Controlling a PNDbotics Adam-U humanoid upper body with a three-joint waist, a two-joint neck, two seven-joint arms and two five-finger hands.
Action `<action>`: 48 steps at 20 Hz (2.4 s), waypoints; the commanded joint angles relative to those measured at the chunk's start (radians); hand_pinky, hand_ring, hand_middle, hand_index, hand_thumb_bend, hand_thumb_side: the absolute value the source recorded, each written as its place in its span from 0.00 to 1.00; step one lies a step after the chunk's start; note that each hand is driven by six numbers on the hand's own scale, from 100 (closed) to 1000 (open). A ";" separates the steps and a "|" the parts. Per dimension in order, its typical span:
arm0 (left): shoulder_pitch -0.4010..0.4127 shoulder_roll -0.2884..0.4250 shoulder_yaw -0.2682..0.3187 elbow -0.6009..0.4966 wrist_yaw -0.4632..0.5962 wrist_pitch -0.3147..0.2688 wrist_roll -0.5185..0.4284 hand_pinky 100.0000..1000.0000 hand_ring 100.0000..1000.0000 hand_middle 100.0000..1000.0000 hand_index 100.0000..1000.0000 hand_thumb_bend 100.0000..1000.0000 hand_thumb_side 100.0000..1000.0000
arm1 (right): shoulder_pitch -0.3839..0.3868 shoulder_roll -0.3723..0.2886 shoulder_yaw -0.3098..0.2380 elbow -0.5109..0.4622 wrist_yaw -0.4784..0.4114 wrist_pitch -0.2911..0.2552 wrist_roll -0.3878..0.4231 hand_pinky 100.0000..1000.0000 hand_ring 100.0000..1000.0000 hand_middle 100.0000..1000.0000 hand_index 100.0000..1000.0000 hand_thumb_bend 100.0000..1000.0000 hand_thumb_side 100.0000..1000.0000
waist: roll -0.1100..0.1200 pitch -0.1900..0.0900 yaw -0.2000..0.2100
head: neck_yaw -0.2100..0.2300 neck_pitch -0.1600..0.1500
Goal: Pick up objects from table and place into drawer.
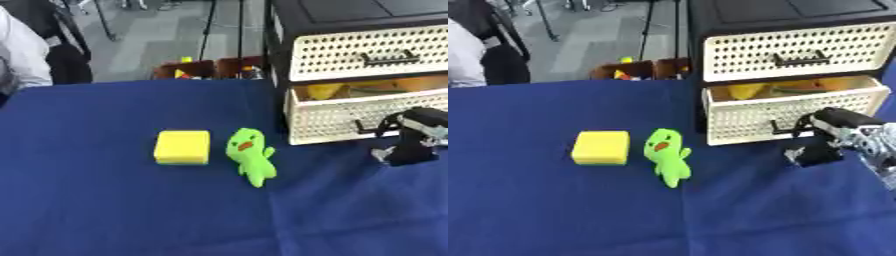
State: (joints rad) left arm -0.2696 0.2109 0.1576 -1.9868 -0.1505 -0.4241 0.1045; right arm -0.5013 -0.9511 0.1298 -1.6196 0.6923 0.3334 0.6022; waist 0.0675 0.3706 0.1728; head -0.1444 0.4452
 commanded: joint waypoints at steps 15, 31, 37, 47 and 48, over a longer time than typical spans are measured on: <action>-0.010 0.015 0.009 -0.013 0.002 0.001 0.003 0.47 0.69 0.70 0.86 0.05 0.92 | 0.161 -0.074 -0.047 -0.225 -0.029 0.039 0.022 0.00 0.08 0.10 0.72 0.09 0.52 | 0.003 -0.028 -0.005 | 0.009 -0.017; -0.011 0.011 0.012 -0.013 -0.001 0.004 0.004 0.47 0.70 0.70 0.86 0.05 0.93 | 0.308 -0.047 -0.100 -0.366 0.001 0.098 -0.001 0.00 0.08 0.10 0.72 0.08 0.52 | 0.002 -0.021 -0.025 | 0.017 -0.027; -0.010 0.009 0.013 -0.013 -0.002 0.005 0.004 0.47 0.70 0.70 0.86 0.05 0.93 | 0.326 -0.043 -0.112 -0.369 0.001 0.109 -0.015 0.00 0.07 0.10 0.71 0.08 0.53 | 0.002 -0.020 -0.029 | 0.019 -0.028; -0.010 0.007 0.012 -0.013 -0.002 0.008 0.002 0.47 0.70 0.70 0.86 0.04 0.93 | 0.327 -0.030 -0.118 -0.380 -0.026 0.088 -0.035 0.00 0.15 0.18 0.81 0.15 0.62 | 0.002 -0.019 -0.033 | 0.020 -0.031; -0.009 0.006 0.013 -0.013 -0.002 0.009 0.002 0.47 0.70 0.70 0.86 0.04 0.93 | 0.323 -0.026 -0.121 -0.380 -0.035 0.074 -0.047 0.00 0.19 0.22 0.83 0.17 0.65 | 0.002 -0.020 -0.033 | 0.020 -0.031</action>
State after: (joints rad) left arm -0.2728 0.2100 0.1630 -1.9868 -0.1506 -0.4192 0.1056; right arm -0.1674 -0.9613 0.0267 -1.9787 0.6726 0.4175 0.5649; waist 0.0725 0.3673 0.1400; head -0.1252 0.4277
